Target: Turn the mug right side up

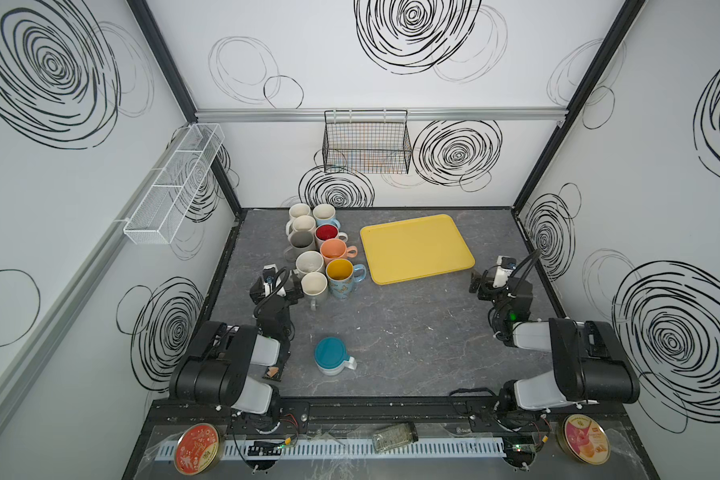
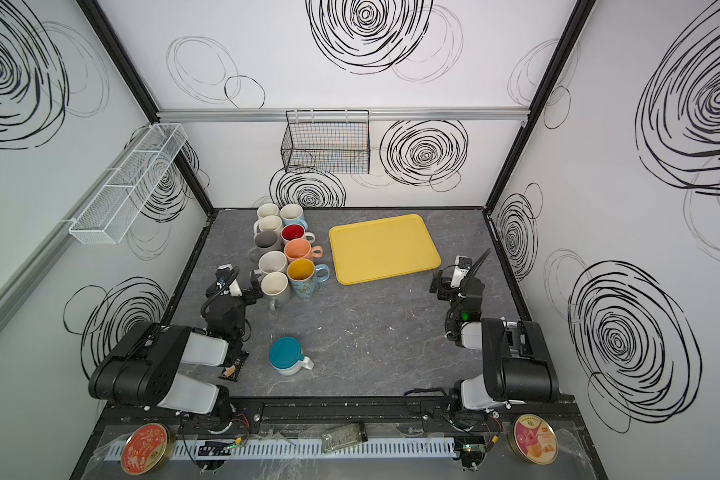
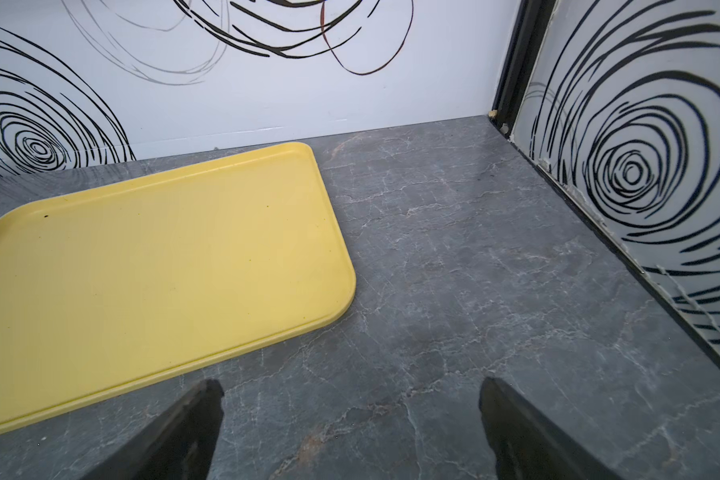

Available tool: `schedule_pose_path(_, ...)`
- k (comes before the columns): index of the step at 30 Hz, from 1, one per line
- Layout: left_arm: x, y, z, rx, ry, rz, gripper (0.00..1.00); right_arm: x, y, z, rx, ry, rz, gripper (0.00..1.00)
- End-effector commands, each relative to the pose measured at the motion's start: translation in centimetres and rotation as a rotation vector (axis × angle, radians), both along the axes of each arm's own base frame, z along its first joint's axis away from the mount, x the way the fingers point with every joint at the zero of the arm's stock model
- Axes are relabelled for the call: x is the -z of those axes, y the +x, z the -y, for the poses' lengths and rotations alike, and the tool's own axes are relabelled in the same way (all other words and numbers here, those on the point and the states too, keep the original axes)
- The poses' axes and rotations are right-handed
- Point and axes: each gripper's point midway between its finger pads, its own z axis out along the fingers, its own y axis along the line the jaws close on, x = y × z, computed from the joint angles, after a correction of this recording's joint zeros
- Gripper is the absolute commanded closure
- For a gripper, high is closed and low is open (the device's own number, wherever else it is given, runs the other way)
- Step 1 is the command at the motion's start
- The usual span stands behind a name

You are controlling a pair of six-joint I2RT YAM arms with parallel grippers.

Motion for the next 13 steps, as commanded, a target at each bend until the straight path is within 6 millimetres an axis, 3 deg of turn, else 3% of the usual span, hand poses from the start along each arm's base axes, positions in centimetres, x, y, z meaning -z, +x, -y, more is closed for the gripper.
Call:
schedule_pose_path(1,-2.0,0.56,0.09,-0.007,0.01,0.073,0.01,-0.33,0.46,0.03,0.004,-0.011,0.006,0.0)
schedule_pose_path(13,-1.98,0.57,0.14,-0.006,0.011,0.071,0.01,-0.39,0.43,0.03,0.005,-0.012,0.009,0.0)
